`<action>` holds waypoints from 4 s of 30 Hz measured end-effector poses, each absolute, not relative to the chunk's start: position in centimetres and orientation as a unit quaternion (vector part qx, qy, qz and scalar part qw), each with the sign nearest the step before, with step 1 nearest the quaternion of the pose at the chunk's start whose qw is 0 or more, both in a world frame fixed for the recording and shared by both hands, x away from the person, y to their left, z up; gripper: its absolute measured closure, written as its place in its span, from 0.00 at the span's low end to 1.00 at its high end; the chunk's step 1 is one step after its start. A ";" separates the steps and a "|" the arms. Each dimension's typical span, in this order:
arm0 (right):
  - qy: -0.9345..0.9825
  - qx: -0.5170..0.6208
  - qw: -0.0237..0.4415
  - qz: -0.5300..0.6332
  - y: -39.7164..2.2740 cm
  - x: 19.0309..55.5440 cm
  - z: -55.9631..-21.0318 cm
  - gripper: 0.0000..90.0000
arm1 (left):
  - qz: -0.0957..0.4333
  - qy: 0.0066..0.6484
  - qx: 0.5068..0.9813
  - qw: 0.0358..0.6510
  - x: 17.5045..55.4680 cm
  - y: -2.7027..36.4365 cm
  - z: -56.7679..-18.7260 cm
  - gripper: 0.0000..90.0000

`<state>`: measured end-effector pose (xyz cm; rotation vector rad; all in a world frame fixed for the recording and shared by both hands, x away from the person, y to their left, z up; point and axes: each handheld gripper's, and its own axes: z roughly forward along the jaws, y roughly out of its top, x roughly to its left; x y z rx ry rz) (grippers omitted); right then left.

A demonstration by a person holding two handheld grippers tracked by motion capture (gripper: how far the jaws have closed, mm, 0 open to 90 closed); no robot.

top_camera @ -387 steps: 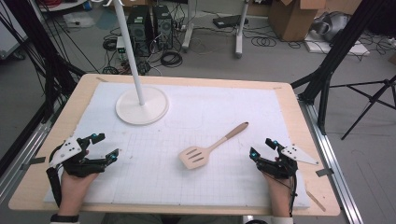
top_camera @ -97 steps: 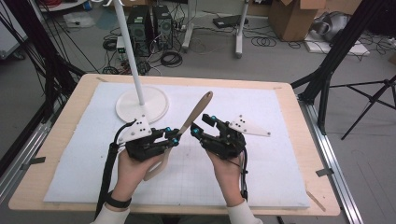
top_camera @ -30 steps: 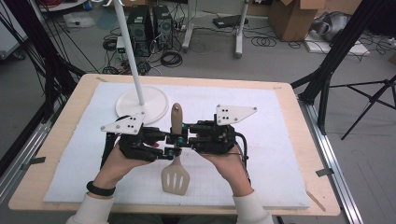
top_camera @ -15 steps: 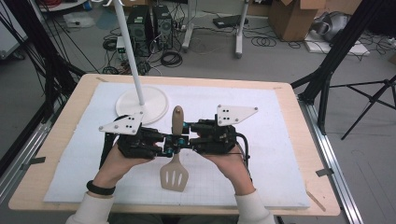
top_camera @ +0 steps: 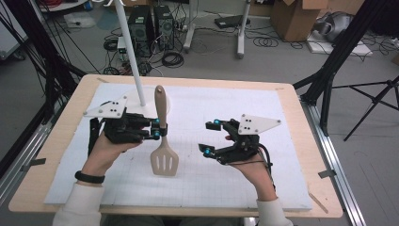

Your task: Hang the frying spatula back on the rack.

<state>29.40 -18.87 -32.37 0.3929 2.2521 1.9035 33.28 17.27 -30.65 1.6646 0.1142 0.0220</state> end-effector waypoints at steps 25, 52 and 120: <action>0.777 0.206 0.116 0.583 -24.5 29.7 -40.3 0.23 | 0.079 0.133 0.731 0.665 42.0 21.7 -25.2 0.87; 0.766 0.218 0.114 0.593 -26.3 29.5 -41.0 0.24 | 0.104 0.218 0.716 0.655 46.6 24.7 -23.6 0.87; 0.772 0.220 0.126 0.583 -26.4 28.7 -40.8 0.24 | 0.089 0.167 0.735 0.651 29.6 23.3 -36.9 0.23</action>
